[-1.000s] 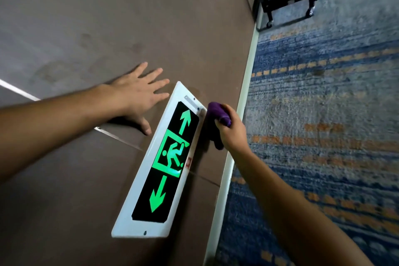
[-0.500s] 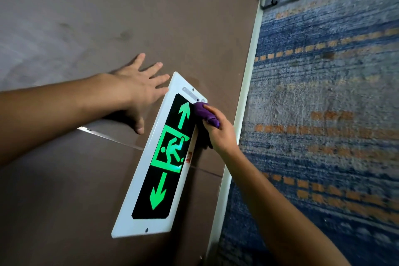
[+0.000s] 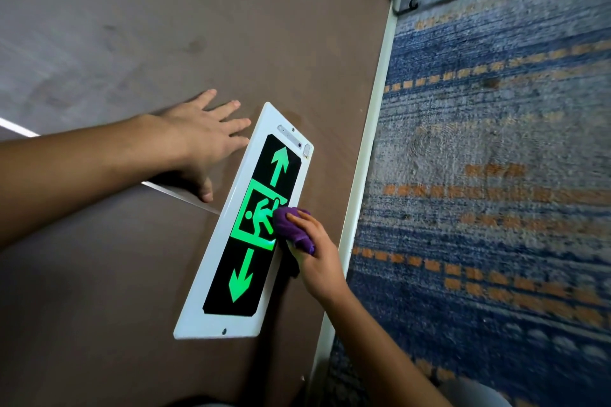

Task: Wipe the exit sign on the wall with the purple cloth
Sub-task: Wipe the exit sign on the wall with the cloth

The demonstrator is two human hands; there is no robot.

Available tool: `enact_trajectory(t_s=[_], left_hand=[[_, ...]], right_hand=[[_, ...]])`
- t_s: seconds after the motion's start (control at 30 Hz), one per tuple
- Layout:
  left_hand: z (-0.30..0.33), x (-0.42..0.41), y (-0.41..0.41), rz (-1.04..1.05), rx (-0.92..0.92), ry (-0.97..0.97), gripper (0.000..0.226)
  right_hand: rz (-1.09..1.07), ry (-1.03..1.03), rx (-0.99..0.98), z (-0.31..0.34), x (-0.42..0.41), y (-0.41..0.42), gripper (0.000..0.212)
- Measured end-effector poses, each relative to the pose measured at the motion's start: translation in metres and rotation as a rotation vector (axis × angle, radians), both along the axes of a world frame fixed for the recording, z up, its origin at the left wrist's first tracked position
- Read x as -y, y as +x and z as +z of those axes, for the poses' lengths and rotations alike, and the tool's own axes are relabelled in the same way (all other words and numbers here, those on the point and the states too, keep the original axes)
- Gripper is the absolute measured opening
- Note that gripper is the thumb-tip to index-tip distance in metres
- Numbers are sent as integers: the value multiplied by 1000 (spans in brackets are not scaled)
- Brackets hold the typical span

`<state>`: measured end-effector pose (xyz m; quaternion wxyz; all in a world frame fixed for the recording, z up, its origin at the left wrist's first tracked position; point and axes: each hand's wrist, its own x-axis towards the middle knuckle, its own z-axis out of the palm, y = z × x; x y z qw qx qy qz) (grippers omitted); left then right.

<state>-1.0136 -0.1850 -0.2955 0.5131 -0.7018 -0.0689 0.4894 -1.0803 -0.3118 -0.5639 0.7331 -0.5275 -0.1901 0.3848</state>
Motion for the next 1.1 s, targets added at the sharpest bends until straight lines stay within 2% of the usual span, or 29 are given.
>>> enact_trajectory(t_s=[0.23,0.4,0.53,0.6,0.73,0.93,1.1], left_hand=[[4,10,-5,20,3,-6,116],[8,5,-17,1,4,-29,114],[9,1,-18,-6,23,-67,113],[10,-2,-19,-12,34,-92,112],[14,-6,-22,-23,58,-134,111],[12,-9,-23,-33,58,-139,111],[11,-6,-20,-9,63,-142,113]], right_hand=[[168,-3,100,-4,17,15,46],[-61,-61,-154,-8,13,45,41],[-162,-70,-151,-4,3,74,48],[-159,-79,-98,-1,-3,78,50],[-69,-120,136,4,-15,67,57],[-24,-133,196,-8,-13,34,60],[53,-174,451,-12,5,-3,68]])
